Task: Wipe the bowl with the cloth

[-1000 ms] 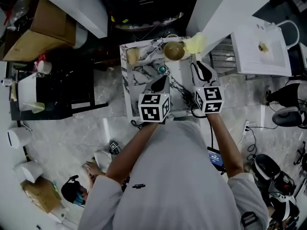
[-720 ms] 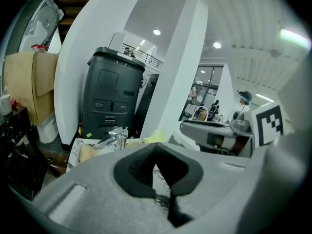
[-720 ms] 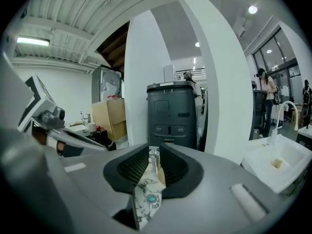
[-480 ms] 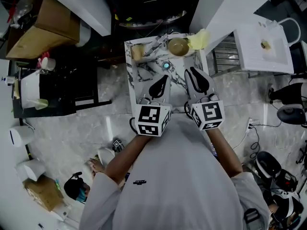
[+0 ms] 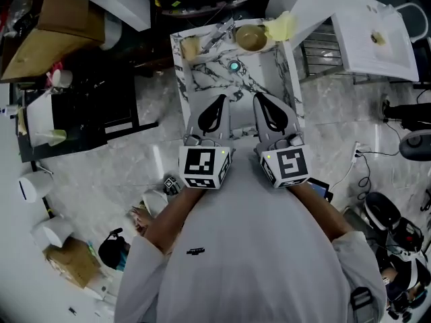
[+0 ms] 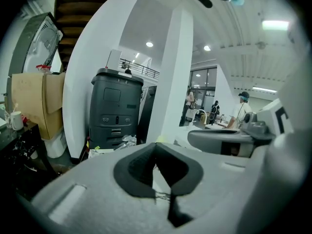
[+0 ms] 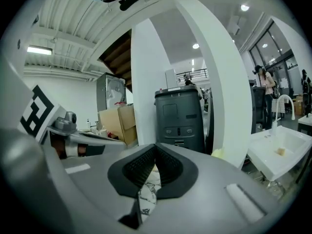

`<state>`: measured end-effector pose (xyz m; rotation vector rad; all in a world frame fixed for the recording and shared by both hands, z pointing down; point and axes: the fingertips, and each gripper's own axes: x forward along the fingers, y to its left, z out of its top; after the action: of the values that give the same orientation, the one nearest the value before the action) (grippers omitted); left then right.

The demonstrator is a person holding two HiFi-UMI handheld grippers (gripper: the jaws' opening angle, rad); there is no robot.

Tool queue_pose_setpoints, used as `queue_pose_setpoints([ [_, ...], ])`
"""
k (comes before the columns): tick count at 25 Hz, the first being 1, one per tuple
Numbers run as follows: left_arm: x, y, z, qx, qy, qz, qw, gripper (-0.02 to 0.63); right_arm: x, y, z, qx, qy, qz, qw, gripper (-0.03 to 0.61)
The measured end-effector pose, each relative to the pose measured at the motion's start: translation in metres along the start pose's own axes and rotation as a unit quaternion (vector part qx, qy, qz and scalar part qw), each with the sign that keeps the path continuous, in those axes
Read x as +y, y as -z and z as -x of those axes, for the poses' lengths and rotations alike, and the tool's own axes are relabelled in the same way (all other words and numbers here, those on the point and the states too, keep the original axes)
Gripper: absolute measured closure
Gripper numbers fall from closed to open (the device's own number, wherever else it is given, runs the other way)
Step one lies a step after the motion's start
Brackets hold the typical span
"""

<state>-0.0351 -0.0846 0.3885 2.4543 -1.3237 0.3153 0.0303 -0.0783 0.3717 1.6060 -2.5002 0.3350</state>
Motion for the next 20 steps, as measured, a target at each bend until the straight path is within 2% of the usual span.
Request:
queue_pose_setpoints([
  [11,-0.008,0.003,0.006,0.004,0.014,-0.013,0.9998,0.609,-0.001,0.013,0.004,0.016,0.002,-0.051,0.999,0.583],
  [16,-0.012,0.003,0.006,0.005,0.028,-0.015,0.9995,0.609,0.014,0.011,0.003,0.019,-0.025,-0.042,0.999,0.583],
  [20,-0.009,0.001,0.003,0.001,0.026,-0.024,0.9994,0.609,0.021,0.022,-0.013,0.048,-0.059,-0.054,0.996,0.583],
])
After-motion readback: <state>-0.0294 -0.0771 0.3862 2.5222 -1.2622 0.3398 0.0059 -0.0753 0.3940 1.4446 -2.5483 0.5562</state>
